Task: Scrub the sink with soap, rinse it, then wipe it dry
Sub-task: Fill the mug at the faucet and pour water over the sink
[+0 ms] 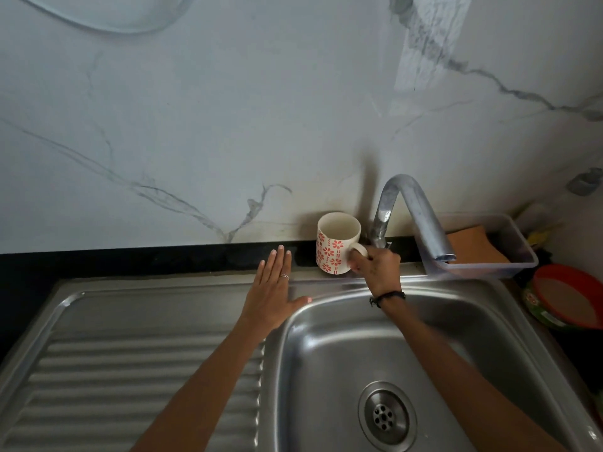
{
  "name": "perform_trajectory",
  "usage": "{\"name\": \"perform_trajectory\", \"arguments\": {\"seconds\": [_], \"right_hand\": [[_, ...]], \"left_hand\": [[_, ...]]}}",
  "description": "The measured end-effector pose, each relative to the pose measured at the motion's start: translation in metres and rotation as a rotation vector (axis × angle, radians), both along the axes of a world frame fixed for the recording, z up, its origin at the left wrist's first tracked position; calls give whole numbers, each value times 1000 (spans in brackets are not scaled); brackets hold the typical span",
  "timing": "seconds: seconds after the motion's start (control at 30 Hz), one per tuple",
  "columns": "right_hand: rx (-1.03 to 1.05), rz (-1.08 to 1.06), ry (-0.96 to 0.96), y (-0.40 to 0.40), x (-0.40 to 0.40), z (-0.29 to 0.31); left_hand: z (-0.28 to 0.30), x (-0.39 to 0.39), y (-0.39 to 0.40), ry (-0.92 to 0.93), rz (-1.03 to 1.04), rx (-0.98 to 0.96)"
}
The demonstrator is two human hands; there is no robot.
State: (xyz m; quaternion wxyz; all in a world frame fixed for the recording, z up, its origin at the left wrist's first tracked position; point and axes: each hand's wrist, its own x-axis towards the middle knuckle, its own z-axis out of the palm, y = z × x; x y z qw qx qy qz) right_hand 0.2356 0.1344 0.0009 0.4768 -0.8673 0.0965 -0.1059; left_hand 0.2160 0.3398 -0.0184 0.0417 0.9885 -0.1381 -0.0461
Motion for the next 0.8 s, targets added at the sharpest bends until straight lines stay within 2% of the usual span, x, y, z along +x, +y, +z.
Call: {"name": "perform_trajectory", "arguments": {"seconds": [0.3,0.53,0.8], "right_hand": [[63,17,-8,6,11,0],[-267,-83,124,14,8,2],[-440,-97,-16,17,-20,1]], "left_hand": [[-9,4,0,15,1,-18],[-13,2,-5,-15,9,-86],[-14,-3,-5,-30,6,-76]]}}
